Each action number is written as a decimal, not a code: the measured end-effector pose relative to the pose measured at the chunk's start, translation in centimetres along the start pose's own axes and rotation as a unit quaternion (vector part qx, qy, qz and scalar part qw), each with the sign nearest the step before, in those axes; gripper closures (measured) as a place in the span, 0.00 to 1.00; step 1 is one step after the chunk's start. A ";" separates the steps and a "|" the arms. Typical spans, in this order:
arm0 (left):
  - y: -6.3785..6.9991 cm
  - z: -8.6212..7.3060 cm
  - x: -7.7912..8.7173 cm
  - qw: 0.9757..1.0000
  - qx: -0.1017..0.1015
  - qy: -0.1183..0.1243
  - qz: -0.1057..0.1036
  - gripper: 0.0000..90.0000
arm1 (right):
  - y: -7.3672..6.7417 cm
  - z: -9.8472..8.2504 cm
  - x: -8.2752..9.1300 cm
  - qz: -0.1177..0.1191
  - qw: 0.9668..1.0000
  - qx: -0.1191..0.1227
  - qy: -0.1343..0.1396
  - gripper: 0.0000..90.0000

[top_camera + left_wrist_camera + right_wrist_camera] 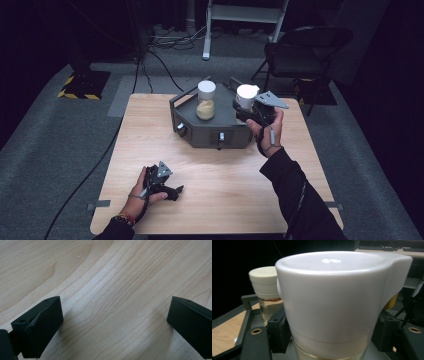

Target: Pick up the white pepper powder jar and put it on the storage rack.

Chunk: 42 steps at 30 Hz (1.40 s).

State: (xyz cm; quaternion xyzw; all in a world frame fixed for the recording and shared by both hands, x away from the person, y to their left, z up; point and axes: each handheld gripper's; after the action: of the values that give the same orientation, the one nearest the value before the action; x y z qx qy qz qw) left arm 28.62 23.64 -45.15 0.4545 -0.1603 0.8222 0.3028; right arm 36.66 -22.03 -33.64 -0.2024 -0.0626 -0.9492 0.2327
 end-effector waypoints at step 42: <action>-0.1 0.0 0.0 1.000 -0.002 0.000 -0.001 0.00 | 0.5 -1.9 -4.6 -0.024 0.999 -0.039 -0.010 0.33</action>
State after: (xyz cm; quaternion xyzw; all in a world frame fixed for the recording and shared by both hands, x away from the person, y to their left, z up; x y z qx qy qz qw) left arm 28.65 23.71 -45.14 0.4542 -0.1618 0.8213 0.3049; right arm 39.97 -20.96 -37.29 -0.2195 -0.0325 -0.9540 0.2014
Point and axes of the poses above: each handheld gripper's, and its own axes: x roughly backward along the jaws, z roughly out of its top, y roughly to its right, and after that the axes turned 11 degrees about -y, right-handed
